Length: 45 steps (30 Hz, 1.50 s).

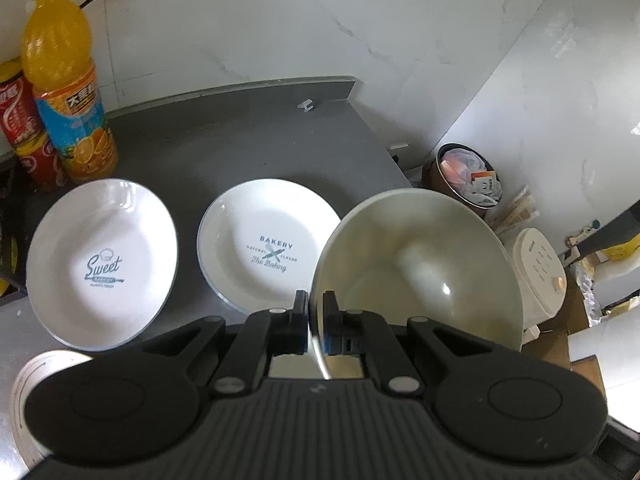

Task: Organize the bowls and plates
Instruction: 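Lower the second cream bowl into the stacked bowls and open the right gripper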

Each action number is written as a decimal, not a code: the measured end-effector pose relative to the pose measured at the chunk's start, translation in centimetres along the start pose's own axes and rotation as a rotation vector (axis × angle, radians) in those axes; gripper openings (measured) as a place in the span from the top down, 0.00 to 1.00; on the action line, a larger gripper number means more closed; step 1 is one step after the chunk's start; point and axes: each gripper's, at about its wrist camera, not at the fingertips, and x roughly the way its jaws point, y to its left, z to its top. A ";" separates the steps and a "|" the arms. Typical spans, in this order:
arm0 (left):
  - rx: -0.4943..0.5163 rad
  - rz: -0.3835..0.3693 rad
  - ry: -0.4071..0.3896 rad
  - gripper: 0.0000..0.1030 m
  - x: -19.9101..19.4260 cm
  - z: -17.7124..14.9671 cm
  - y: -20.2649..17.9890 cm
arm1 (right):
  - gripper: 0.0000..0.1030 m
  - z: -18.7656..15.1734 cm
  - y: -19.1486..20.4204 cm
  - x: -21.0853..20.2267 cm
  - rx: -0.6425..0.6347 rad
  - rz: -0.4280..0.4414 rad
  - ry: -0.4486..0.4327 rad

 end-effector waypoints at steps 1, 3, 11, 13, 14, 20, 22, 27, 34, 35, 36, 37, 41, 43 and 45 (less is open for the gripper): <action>-0.001 -0.005 0.001 0.95 -0.2 -0.3 0.3 | 0.82 -0.2 0.1 0.0 0.004 -0.001 0.001; -0.003 -0.012 0.004 0.95 -0.8 -0.9 0.8 | 0.82 -0.9 0.6 -0.2 0.006 0.000 -0.001; 0.002 -0.011 0.006 0.95 -2.5 -2.7 2.8 | 0.82 -3.2 2.5 -0.5 -0.022 -0.001 0.000; -0.004 -0.009 0.012 0.95 -2.7 -3.1 3.6 | 0.82 -3.5 2.8 -0.3 -0.026 -0.013 0.008; -0.008 -0.007 0.015 0.95 -2.7 -3.3 3.9 | 0.82 -3.7 2.9 -0.1 -0.031 -0.023 0.012; -0.023 -0.005 0.054 0.95 -1.9 -4.7 5.4 | 0.82 -4.8 2.9 0.4 -0.044 -0.065 0.033; -0.029 -0.009 0.068 0.95 -1.5 -5.3 5.8 | 0.82 -5.0 2.8 0.6 -0.044 -0.078 0.038; -0.032 -0.016 0.089 0.95 -0.6 -6.0 5.9 | 0.82 -5.5 2.4 1.1 -0.051 -0.108 0.051; -0.015 -0.013 0.117 0.95 1.0 -6.5 5.5 | 0.82 -5.6 2.0 2.0 -0.065 -0.137 0.079; -0.015 -0.012 0.119 0.95 1.2 -6.6 5.4 | 0.82 -5.6 2.2 2.2 -0.082 -0.143 0.083; -0.013 -0.009 0.122 0.95 1.4 -6.7 5.5 | 0.82 -5.6 2.4 2.4 -0.100 -0.151 0.087; -0.014 -0.006 0.125 0.95 1.7 -6.7 5.4 | 0.82 -5.5 2.6 2.6 -0.115 -0.157 0.091; -0.016 -0.002 0.114 0.95 2.2 -7.0 5.5 | 0.82 -5.8 2.9 3.4 -0.162 -0.180 0.111; -0.017 0.002 0.119 0.95 2.6 -7.1 5.6 | 0.82 -5.9 2.6 3.8 -0.163 -0.180 0.122; -0.019 -0.005 0.111 0.95 2.7 -7.0 5.8 | 0.81 -6.0 2.4 4.1 -0.167 -0.181 0.129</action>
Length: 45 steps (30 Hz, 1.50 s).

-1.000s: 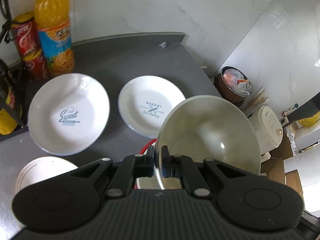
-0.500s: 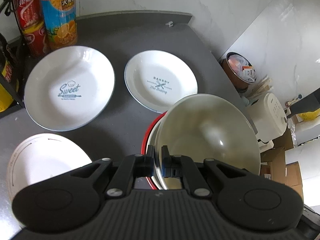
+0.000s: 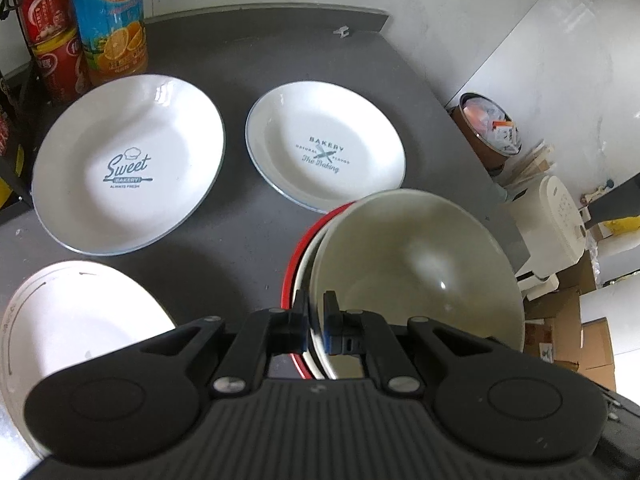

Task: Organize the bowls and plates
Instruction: 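Lower the second cream bowl into the stacked bowls and open the right gripper, then withdraw the right gripper toward the white plates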

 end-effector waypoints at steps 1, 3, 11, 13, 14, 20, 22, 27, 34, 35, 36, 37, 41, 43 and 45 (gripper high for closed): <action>0.004 0.003 -0.001 0.95 0.0 0.1 -0.1 | 0.79 0.0 0.1 0.1 -0.009 -0.003 -0.004; 0.009 0.009 -0.006 0.95 0.1 0.1 -0.2 | 0.79 -0.1 0.3 0.2 -0.039 -0.014 -0.008; 0.035 0.087 -0.002 0.91 0.6 -0.8 -1.0 | 0.73 0.6 -0.5 1.2 -0.062 -0.010 0.013; 0.054 0.107 -0.009 0.91 0.7 -0.9 -1.5 | 0.73 0.7 -0.9 1.6 -0.056 0.007 0.030; 0.052 0.109 -0.010 0.91 0.7 -0.8 -1.6 | 0.73 0.8 -1.1 1.7 -0.056 0.016 0.035; 0.019 0.110 -0.010 0.91 0.9 0.0 -1.4 | 0.74 1.3 -1.6 1.8 -0.071 0.029 0.032; -0.002 0.105 -0.005 0.91 0.9 0.2 -1.2 | 0.74 1.7 -1.8 1.9 -0.071 0.037 0.036; -0.040 0.109 0.004 0.91 1.0 0.3 -1.3 | 0.66 3.0 -2.0 1.1 -0.085 0.075 0.042; -0.123 0.103 0.015 0.90 -0.2 0.9 -0.9 | 0.42 5.6 -1.0 -0.6 -0.146 0.219 0.019; -0.132 0.110 0.009 0.87 -0.6 1.0 -0.9 | 0.39 5.9 -0.9 -0.6 -0.156 0.233 0.024; -0.140 0.115 0.001 0.86 -1.0 1.1 -0.9 | 0.35 6.0 -0.8 -0.6 -0.167 0.246 0.025; -0.152 0.121 -0.011 0.83 -1.5 1.1 -1.0 | 0.34 6.3 -0.5 -0.7 -0.181 0.262 0.026; -0.210 0.161 -0.061 0.56 -3.3 1.0 -0.8 | 0.21 7.2 0.3 -1.1 -0.228 0.321 0.020; -0.237 0.183 -0.094 0.48 -4.3 0.9 -0.6 | 0.16 7.6 0.6 -1.5 -0.241 0.341 0.015; -0.261 0.214 -0.116 0.40 -5.1 0.9 -0.5 | 0.14 8.1 1.0 -1.7 -0.246 0.370 0.018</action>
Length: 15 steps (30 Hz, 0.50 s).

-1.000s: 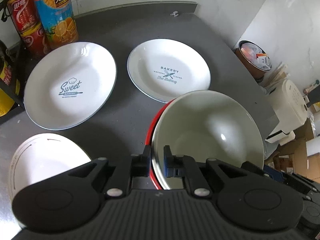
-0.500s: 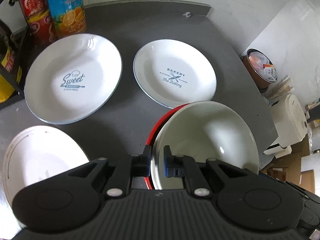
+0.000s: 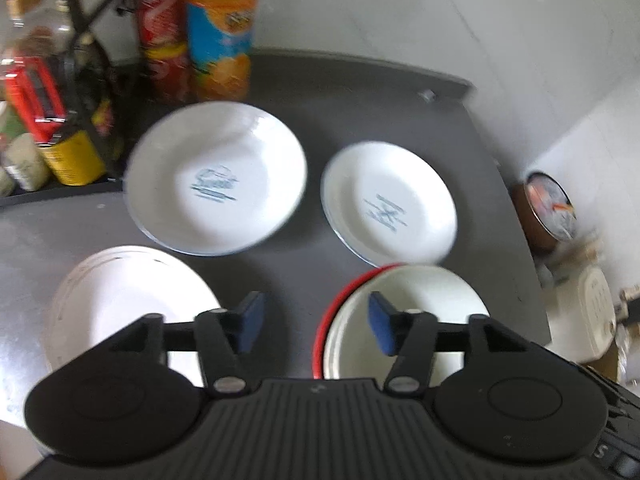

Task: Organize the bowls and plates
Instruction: 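Withdraw the right gripper toward the white plates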

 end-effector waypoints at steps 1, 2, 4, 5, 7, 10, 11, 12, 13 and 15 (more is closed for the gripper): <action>-0.013 0.014 -0.011 0.35 -0.4 0.0 0.2 | 0.14 0.3 0.2 0.0 -0.005 0.017 0.004; -0.025 0.022 -0.022 0.32 -0.7 0.0 0.5 | 0.13 0.5 0.4 0.0 -0.009 0.032 0.008; -0.055 0.038 -0.043 0.29 -1.5 -0.1 1.1 | 0.11 1.0 0.9 0.0 -0.023 0.058 0.015; -0.067 0.048 -0.049 0.28 -1.8 -0.1 1.4 | 0.10 1.2 1.2 0.1 -0.032 0.070 0.021; -0.092 0.071 -0.059 0.27 -2.6 -0.2 2.0 | 0.10 1.4 1.8 0.4 -0.044 0.083 0.036; -0.135 0.088 -0.072 0.25 -3.6 -0.3 3.1 | 0.10 1.6 2.6 1.2 -0.062 0.105 0.079; -0.147 0.095 -0.073 0.25 -3.9 -0.4 3.5 | 0.10 1.6 2.9 1.4 -0.074 0.111 0.090; -0.160 0.107 -0.074 0.25 -4.1 -0.4 4.0 | 0.10 1.6 3.3 1.5 -0.090 0.114 0.095; -0.171 0.119 -0.074 0.25 -4.3 -0.4 4.3 | 0.10 1.6 3.6 1.7 -0.108 0.116 0.101; -0.200 0.148 -0.072 0.25 -4.5 -0.6 5.1 | 0.09 1.8 4.1 2.1 -0.124 0.119 0.120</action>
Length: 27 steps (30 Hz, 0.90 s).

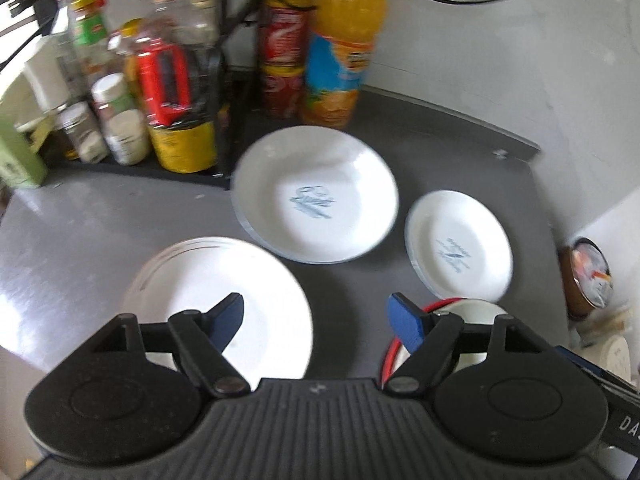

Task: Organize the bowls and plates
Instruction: 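Withdraw the right gripper toward the white plates, then move both grippers to the rim of the white 'Sweet' plate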

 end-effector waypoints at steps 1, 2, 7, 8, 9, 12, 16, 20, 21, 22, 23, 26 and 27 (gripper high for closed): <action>-0.013 0.007 0.001 0.24 0.0 0.0 0.4 | 0.09 0.1 0.1 0.2 0.005 0.006 0.015; -0.028 0.012 0.004 0.24 0.1 0.0 0.9 | 0.09 0.2 0.1 0.3 0.010 0.015 0.027; -0.054 0.054 0.027 0.24 0.7 -0.4 2.6 | 0.08 0.8 1.4 1.1 -0.069 0.005 0.060; -0.056 0.057 0.025 0.24 0.8 -0.5 2.9 | 0.08 0.9 1.6 1.3 -0.085 0.004 0.065; -0.059 0.063 0.026 0.24 0.9 -0.7 3.2 | 0.08 1.0 1.9 1.5 -0.099 0.006 0.069; -0.078 0.075 0.041 0.24 1.1 -1.0 4.0 | 0.05 1.3 2.7 2.0 -0.154 0.006 0.080; -0.087 0.095 0.045 0.24 1.1 -1.4 5.1 | 0.05 1.5 3.7 3.2 -0.215 0.002 0.102; -0.121 0.106 0.049 0.24 1.1 -1.5 6.7 | 0.05 1.6 4.5 4.5 -0.272 -0.025 0.117; -0.126 0.109 0.049 0.24 1.1 -1.5 7.1 | 0.05 1.5 4.7 4.7 -0.284 -0.026 0.121; -0.131 0.116 0.047 0.24 1.0 -1.4 7.5 | 0.05 1.5 4.9 4.9 -0.301 -0.027 0.124; -0.131 0.127 0.041 0.24 1.0 -1.3 7.9 | 0.04 1.5 5.1 5.2 -0.314 -0.028 0.127; -0.118 0.156 0.011 0.24 0.5 -0.9 8.9 | 0.03 1.5 5.6 5.9 -0.346 -0.038 0.136; -0.117 0.162 0.009 0.24 0.4 -0.7 9.3 | 0.03 1.5 5.7 6.1 -0.354 -0.042 0.137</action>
